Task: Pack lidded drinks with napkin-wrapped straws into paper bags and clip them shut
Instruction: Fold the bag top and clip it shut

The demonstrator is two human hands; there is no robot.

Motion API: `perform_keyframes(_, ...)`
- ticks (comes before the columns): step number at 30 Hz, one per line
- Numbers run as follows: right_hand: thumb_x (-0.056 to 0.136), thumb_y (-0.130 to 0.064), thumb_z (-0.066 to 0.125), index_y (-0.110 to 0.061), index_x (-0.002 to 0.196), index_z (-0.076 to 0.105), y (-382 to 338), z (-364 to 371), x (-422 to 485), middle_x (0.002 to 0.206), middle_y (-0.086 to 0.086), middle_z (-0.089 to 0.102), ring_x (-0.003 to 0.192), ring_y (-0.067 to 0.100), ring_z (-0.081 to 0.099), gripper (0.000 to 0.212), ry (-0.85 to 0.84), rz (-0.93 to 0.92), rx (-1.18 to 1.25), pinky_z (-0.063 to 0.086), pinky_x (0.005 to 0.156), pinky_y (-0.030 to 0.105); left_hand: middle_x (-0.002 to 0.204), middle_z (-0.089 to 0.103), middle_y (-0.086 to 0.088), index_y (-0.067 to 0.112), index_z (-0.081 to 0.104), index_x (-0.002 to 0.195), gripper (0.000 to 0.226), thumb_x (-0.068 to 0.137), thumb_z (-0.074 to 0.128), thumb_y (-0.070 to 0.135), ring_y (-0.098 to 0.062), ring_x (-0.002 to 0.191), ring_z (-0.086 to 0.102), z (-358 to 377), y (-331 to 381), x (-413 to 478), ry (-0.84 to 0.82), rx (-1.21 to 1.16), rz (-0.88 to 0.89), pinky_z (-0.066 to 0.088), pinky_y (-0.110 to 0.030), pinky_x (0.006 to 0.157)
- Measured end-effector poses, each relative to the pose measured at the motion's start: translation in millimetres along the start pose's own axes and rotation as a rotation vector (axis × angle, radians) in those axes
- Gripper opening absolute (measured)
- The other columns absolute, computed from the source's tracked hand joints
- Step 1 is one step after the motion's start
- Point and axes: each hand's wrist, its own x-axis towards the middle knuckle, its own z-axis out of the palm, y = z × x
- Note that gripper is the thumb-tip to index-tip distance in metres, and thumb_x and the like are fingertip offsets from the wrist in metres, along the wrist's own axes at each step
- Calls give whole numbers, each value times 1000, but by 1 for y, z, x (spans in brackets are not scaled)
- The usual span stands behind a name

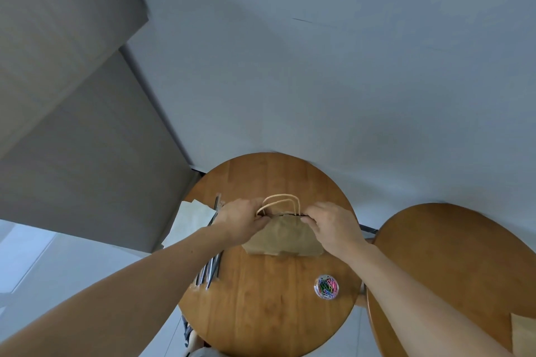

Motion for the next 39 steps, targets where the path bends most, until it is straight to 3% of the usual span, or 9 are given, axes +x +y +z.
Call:
perform_keyframes(2,96,-23,58,-15,89,69,2,4,2,78,-2,62,71,17,57,15,21,15,-9,46,58,31,80,66,9,38,60,84,8,92,57,38,-13,78,63,3,3,3,-26,27,-49,53,-32,68)
perform_keyframes(6,94,-26,60,-15,89,67,11,8,3,81,-4,63,77,17,59,15,7,40,-14,47,66,32,60,50,12,36,39,61,32,88,56,38,-17,65,56,16,6,11,-2,73,-103,37,-28,51)
perform_keyframes(10,93,-32,63,-17,119,62,23,6,-9,115,-9,60,110,8,51,30,224,135,188,42,94,23,59,45,16,39,38,64,34,94,53,41,-14,64,51,20,6,17,30,71,-50,31,-26,49)
perform_keyframes(14,96,-25,55,-13,105,58,30,16,-36,97,-3,58,90,14,58,15,587,506,474,48,78,25,61,51,15,34,63,83,21,98,50,43,-13,66,55,17,11,26,108,24,-51,40,-30,55)
perform_keyframes(16,97,-17,56,-19,96,59,39,32,-55,86,-7,61,79,15,62,4,481,624,456,52,68,32,60,51,15,34,59,78,24,98,50,43,-12,64,55,20,12,29,116,14,-48,38,-28,52)
perform_keyframes(20,98,-23,51,-26,95,65,57,79,-89,84,-12,67,67,3,59,14,-215,647,179,48,54,23,58,48,15,38,42,64,35,98,52,41,-12,62,53,31,12,27,123,-3,-68,36,-28,51)
perform_keyframes(22,98,-27,46,-28,98,66,64,101,-99,90,-11,68,72,5,61,19,-415,641,31,47,56,22,56,46,15,37,39,61,39,97,53,42,-13,60,52,36,12,25,120,-2,-86,34,-28,50)
perform_keyframes(29,93,-24,54,-22,99,63,64,143,-101,93,-7,68,81,14,67,11,-648,567,-150,34,49,24,53,46,13,36,39,61,39,97,53,46,-10,54,48,42,5,20,136,0,-111,31,-23,46)
perform_keyframes(39,92,-31,59,-28,107,64,66,164,-103,94,-8,71,82,11,68,16,-632,649,-145,32,45,23,53,44,11,31,46,66,35,97,53,47,-15,58,48,46,2,16,121,-2,-132,32,-28,48)
